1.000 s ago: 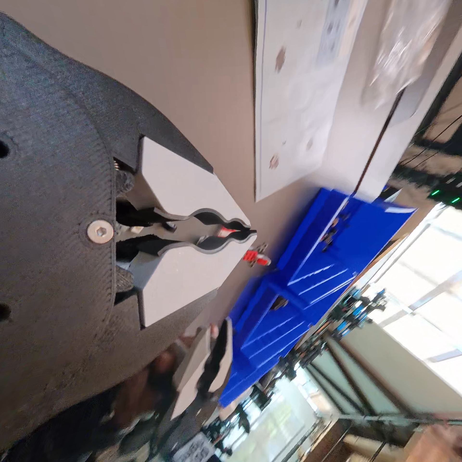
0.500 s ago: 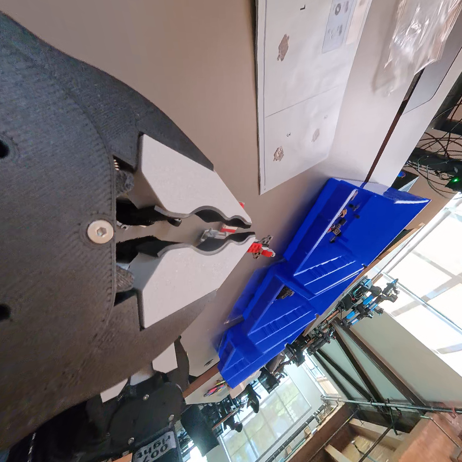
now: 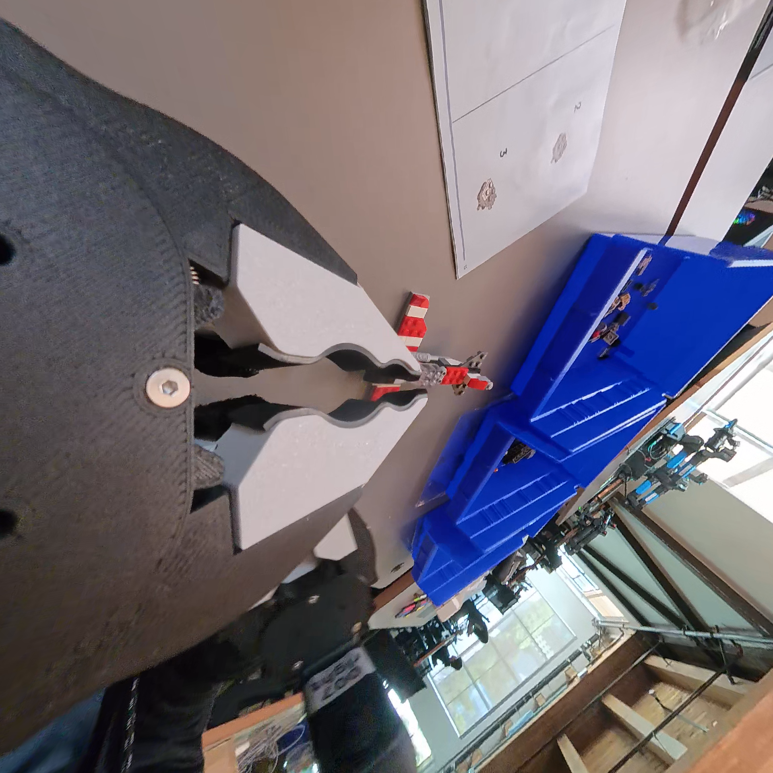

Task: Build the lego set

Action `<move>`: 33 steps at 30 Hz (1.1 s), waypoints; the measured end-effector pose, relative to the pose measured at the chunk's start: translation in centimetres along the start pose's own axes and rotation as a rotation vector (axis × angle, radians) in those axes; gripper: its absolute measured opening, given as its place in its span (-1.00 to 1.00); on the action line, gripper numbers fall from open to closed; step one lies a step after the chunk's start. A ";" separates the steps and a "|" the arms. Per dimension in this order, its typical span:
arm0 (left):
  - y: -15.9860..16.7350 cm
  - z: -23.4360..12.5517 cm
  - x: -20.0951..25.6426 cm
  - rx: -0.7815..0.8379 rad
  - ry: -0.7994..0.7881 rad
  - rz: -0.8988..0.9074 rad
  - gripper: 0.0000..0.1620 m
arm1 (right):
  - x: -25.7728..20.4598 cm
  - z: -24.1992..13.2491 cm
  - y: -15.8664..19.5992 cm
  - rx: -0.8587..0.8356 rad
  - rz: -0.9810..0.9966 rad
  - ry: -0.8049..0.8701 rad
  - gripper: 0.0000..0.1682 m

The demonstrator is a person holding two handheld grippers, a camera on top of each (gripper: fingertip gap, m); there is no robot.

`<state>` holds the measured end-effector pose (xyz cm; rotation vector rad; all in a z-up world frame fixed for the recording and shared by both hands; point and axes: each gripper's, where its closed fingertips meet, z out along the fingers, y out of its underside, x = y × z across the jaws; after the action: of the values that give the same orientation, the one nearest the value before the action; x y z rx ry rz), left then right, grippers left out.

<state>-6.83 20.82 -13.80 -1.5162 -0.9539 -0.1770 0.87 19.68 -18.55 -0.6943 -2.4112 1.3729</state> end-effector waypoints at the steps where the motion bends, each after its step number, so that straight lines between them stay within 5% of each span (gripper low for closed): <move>1: -0.1 -0.1 0.2 0.000 0.019 -0.006 -0.92 | 0.8 -0.3 -1.4 0.091 0.078 -0.001 -0.70; 5: 0.0 -0.5 1.1 -0.021 0.121 -0.092 -0.86 | 4.6 -1.9 -5.7 0.421 0.252 0.047 -0.71; 9: 0.2 -0.7 2.8 -0.045 0.267 -0.223 -0.68 | 6.5 -3.2 -7.2 0.573 0.237 0.170 -0.71; 23: -0.1 -0.3 6.0 -0.032 0.450 -0.344 -0.62 | 5.2 -3.8 -7.6 0.597 0.044 0.255 -0.70; 28: 0.5 -0.1 6.1 -0.048 0.386 -0.183 -0.82 | 4.8 -3.7 -7.5 0.581 0.002 0.269 -0.70; 33: 0.5 -0.4 4.2 -0.060 0.137 0.267 -0.83 | 4.6 -4.7 -7.7 0.640 0.098 0.153 -0.60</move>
<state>-3.68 22.38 -11.49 -1.6485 -0.6351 -0.1168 -2.95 22.23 -9.47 -0.7061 -1.6838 1.9082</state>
